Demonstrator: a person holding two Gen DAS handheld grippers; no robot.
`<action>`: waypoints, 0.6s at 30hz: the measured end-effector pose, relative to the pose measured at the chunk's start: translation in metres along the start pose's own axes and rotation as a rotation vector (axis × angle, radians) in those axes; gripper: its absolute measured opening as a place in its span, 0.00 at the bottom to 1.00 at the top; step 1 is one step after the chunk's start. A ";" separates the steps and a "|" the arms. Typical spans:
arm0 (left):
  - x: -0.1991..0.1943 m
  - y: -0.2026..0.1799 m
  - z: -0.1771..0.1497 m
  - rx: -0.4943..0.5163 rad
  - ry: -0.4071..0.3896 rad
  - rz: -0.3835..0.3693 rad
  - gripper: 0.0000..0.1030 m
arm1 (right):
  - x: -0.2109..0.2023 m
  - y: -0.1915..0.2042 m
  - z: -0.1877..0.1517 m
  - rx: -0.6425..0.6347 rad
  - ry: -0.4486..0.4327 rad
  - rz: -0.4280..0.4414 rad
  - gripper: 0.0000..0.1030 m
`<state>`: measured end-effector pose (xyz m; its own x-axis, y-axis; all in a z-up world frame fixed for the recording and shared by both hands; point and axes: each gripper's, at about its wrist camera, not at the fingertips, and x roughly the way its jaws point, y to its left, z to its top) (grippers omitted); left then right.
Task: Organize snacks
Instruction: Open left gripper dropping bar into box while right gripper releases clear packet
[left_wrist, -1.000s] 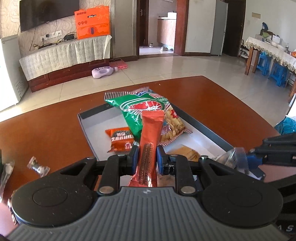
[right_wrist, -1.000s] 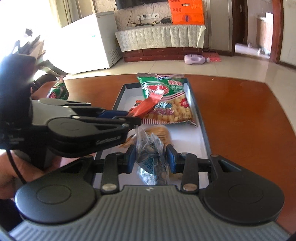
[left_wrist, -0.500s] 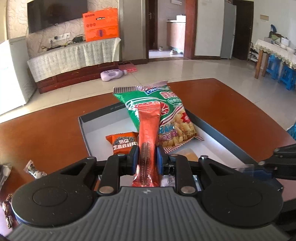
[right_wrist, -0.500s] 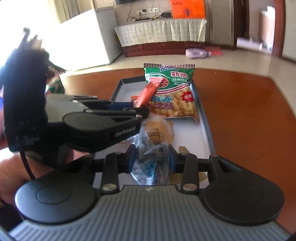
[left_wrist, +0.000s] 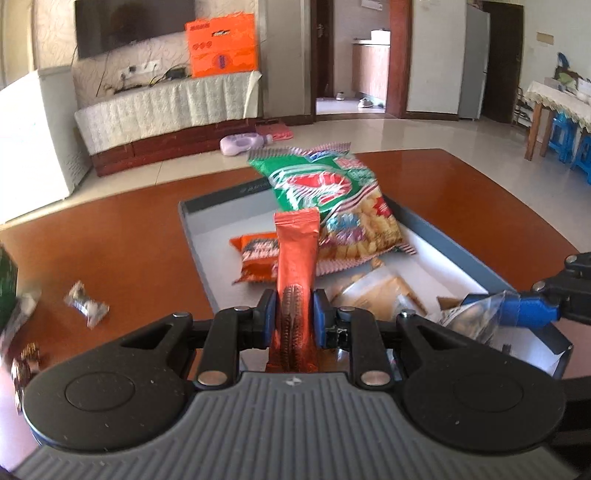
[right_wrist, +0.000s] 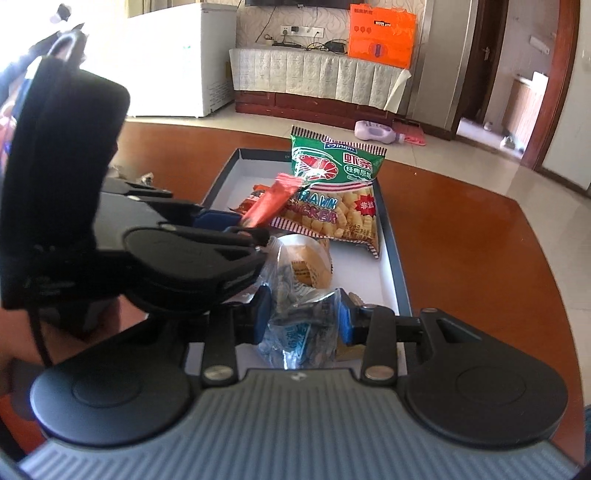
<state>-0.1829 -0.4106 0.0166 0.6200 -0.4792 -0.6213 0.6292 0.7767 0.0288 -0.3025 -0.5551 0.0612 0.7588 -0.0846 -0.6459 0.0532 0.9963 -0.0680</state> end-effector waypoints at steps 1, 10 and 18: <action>0.000 0.002 -0.002 -0.005 0.004 -0.003 0.25 | 0.001 0.002 0.000 -0.011 0.000 -0.008 0.40; -0.012 -0.001 -0.016 0.035 -0.022 -0.030 0.29 | -0.001 0.010 -0.009 -0.090 -0.010 -0.047 0.44; -0.020 -0.014 -0.024 0.105 -0.021 -0.059 0.44 | -0.007 0.015 -0.019 -0.166 -0.004 -0.087 0.51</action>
<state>-0.2151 -0.4020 0.0096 0.5890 -0.5323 -0.6081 0.7103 0.6999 0.0753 -0.3197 -0.5399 0.0505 0.7588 -0.1696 -0.6288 0.0108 0.9686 -0.2482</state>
